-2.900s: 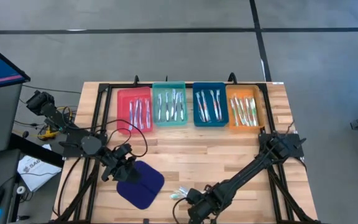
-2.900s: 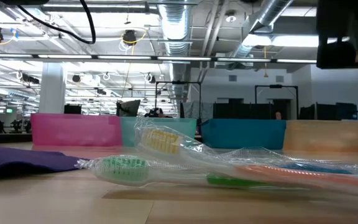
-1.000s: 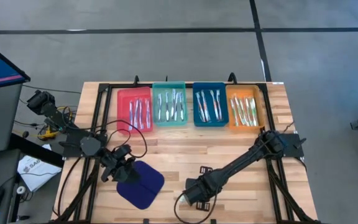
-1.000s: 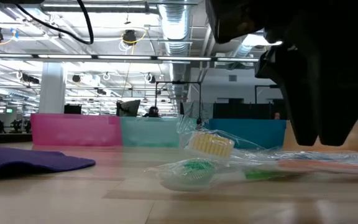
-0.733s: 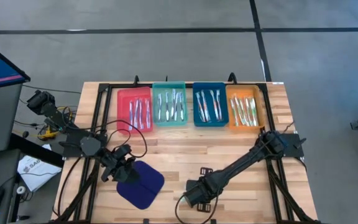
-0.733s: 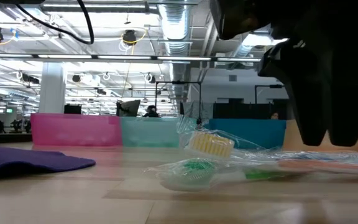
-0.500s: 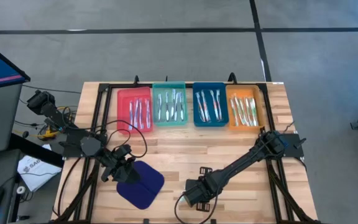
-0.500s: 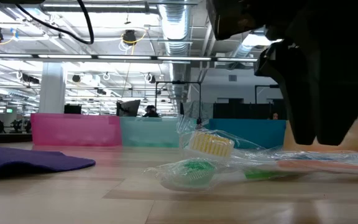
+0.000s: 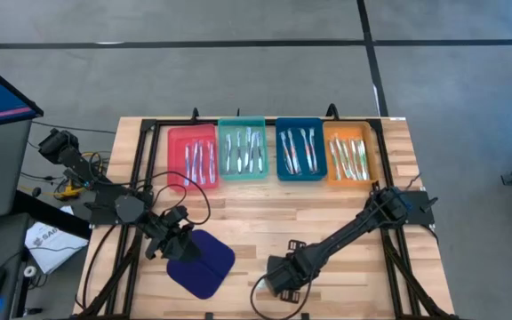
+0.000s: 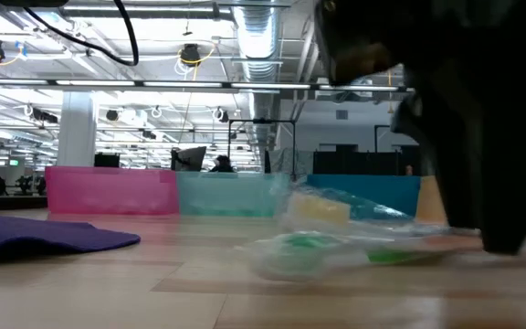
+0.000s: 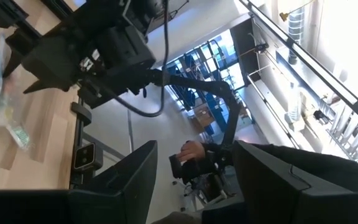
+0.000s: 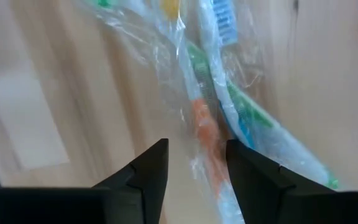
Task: Pick & Place Toothbrushes
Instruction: Put the orange toothbrush into the blue bin
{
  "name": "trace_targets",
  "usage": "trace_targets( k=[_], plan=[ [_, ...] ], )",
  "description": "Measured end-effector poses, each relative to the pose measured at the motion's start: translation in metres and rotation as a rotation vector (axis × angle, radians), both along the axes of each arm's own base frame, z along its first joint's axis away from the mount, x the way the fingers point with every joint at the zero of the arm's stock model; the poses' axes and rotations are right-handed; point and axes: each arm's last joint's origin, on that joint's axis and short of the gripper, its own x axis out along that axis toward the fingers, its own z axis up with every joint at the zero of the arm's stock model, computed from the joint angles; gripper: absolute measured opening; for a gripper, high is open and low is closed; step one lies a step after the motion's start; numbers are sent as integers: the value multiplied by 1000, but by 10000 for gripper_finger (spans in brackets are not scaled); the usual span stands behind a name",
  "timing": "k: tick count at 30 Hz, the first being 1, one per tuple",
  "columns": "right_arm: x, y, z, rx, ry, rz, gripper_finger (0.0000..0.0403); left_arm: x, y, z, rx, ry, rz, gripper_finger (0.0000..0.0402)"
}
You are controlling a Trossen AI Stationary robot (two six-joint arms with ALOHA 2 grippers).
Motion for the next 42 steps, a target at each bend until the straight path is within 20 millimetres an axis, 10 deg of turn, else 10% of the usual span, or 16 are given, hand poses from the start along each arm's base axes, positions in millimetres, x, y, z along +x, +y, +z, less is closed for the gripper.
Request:
trace_targets(
  k=[23,29,42],
  plan=[
    [-19,5,-24,78,69,-160,85,0,0,0,-16,10,14,204],
    [-16,3,-24,143,109,-166,14,0,0,0,-10,6,14,204],
    [7,7,-5,252,62,-229,13,0,0,0,8,-5,13,204]
  ],
)
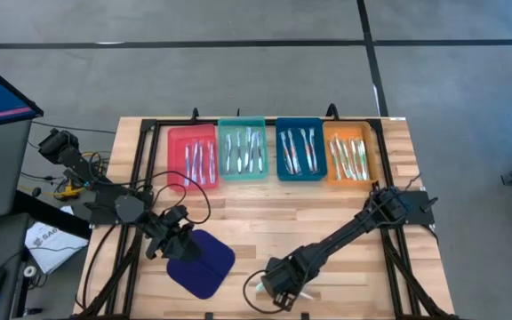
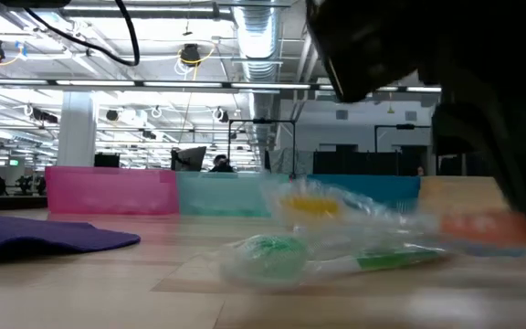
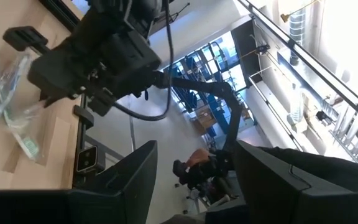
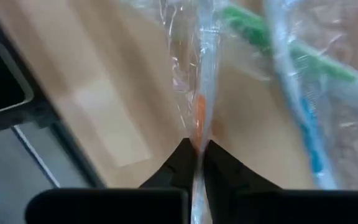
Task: Pick & Place Toothbrushes
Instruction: Put the orange toothbrush into the blue bin
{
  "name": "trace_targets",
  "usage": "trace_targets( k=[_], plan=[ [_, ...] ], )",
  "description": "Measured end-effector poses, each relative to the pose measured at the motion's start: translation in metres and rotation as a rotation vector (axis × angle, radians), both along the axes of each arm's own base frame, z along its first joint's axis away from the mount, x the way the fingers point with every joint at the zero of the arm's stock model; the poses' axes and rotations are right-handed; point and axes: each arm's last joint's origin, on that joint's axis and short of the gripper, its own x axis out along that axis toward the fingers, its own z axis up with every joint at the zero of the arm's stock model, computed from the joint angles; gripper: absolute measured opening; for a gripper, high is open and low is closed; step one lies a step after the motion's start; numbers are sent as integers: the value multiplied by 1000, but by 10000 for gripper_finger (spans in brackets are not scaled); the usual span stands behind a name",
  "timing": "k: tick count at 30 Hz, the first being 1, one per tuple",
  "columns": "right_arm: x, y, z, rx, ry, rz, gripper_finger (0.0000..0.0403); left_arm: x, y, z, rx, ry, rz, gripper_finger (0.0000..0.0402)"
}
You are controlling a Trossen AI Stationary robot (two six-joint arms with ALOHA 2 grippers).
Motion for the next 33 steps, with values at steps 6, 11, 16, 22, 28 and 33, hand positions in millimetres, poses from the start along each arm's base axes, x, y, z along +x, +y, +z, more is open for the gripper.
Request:
trace_targets(
  k=[6,11,16,22,28,33],
  plan=[
    [4,1,7,0,-7,-48,9,0,0,0,6,-3,-4,204],
    [6,-4,9,2,0,-111,12,0,0,0,7,-4,-6,204],
    [13,-24,25,-6,-34,-163,9,0,0,0,7,-3,10,204],
    [16,-82,74,-123,-125,-290,9,0,0,0,1,0,11,204],
    [-3,-175,139,-277,-206,-494,9,0,0,0,0,0,11,204],
    [-32,-260,184,-365,-301,-697,9,0,0,0,0,-1,12,204]
  ],
)
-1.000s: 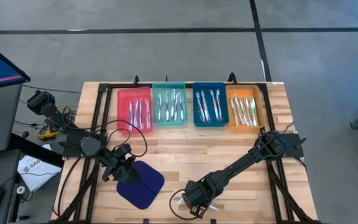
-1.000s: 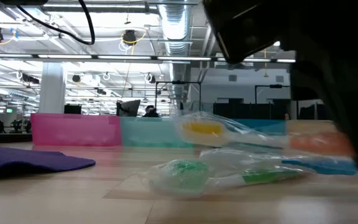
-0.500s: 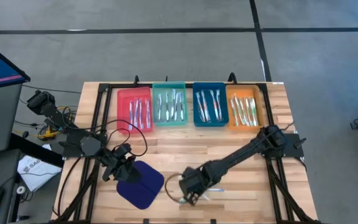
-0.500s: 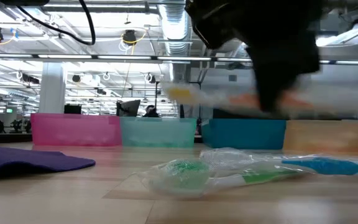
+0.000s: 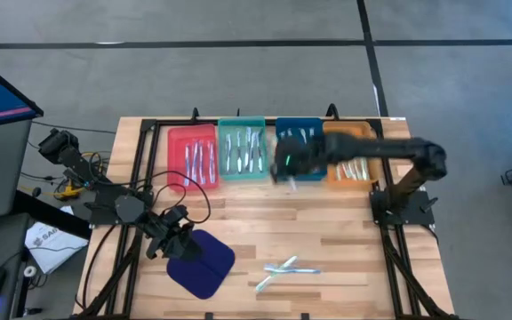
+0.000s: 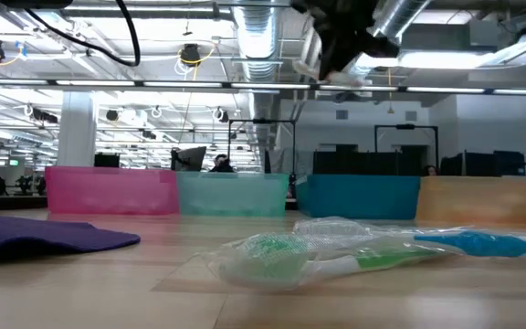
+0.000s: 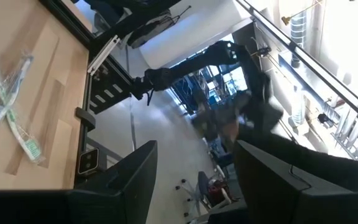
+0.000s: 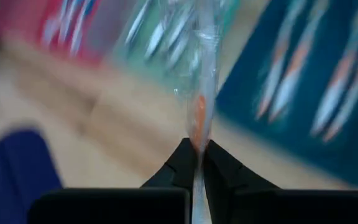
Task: Pick & Place Toothbrushes
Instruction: Put the orange toothbrush into the blue bin
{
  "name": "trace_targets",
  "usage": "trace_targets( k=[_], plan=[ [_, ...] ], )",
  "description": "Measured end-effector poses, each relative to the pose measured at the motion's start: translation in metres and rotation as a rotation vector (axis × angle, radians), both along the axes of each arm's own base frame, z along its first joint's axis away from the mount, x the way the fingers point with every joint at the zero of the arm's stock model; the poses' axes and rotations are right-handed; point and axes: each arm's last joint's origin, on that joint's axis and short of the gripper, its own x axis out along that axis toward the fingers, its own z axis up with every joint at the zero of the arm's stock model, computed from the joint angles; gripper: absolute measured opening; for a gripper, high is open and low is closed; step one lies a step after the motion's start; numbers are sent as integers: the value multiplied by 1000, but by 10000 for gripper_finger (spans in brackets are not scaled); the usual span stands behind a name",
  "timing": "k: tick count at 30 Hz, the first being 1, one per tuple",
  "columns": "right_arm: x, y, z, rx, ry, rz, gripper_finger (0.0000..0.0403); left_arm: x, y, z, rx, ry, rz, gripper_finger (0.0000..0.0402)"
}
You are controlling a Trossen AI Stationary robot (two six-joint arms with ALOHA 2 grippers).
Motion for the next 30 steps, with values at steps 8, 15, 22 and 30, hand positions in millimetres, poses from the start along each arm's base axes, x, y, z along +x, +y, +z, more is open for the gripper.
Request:
trace_targets(
  k=[8,15,22,30],
  plan=[
    [-37,-109,6,-4,-3,-150,9,1,1,0,-1,1,41,204],
    [-22,-170,-43,86,37,-57,9,10,15,0,1,0,163,204],
    [-13,-203,-99,169,152,-34,9,23,41,0,-10,4,272,204],
    [-17,-223,-126,224,181,-57,9,28,52,0,-7,4,258,204]
  ],
)
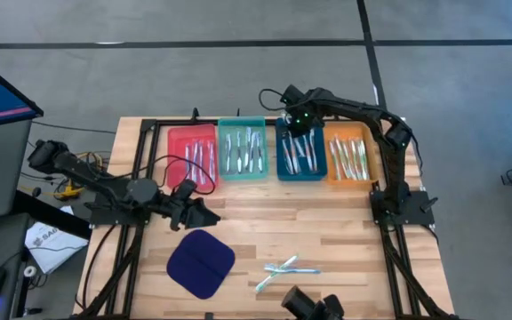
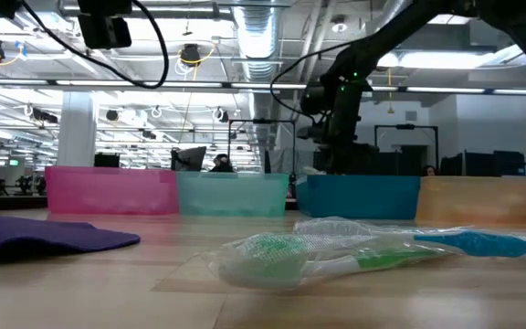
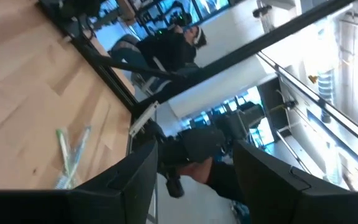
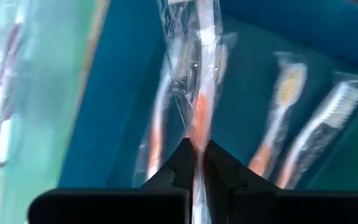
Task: Pick & Place Toothbrushes
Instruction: Put the orange toothbrush into the blue bin
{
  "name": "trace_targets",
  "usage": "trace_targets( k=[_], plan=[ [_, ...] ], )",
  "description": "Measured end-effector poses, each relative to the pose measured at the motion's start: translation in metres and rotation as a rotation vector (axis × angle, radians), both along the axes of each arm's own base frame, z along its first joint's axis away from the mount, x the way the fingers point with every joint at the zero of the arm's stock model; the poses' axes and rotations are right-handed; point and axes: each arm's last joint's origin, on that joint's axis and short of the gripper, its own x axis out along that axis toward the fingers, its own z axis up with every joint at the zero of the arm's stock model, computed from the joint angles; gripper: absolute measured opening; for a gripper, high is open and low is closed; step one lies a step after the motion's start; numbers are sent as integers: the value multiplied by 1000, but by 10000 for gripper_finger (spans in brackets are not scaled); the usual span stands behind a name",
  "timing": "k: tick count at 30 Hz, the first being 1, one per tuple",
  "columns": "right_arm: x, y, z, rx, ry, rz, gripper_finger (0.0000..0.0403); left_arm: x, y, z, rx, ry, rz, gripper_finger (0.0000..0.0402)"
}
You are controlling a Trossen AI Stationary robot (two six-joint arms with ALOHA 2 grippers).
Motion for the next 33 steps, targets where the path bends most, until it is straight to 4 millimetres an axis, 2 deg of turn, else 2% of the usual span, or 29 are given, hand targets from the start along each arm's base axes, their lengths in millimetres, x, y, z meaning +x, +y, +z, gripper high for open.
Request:
trace_targets(
  k=[8,12,16,20,26,33],
  plan=[
    [-3,-3,-4,-26,14,-6,9,1,4,0,1,0,-19,204],
    [-18,6,-25,33,72,-32,9,2,6,0,1,0,-25,204],
    [-30,18,-38,41,8,-106,9,2,7,0,2,-1,-32,204],
    [-33,20,-31,-26,-72,-139,9,3,11,0,5,-1,-13,204],
    [-36,19,-31,-22,-68,-145,9,6,21,0,5,-1,18,204],
    [-36,19,-34,-16,-52,-138,9,7,23,0,3,-1,8,204]
  ],
)
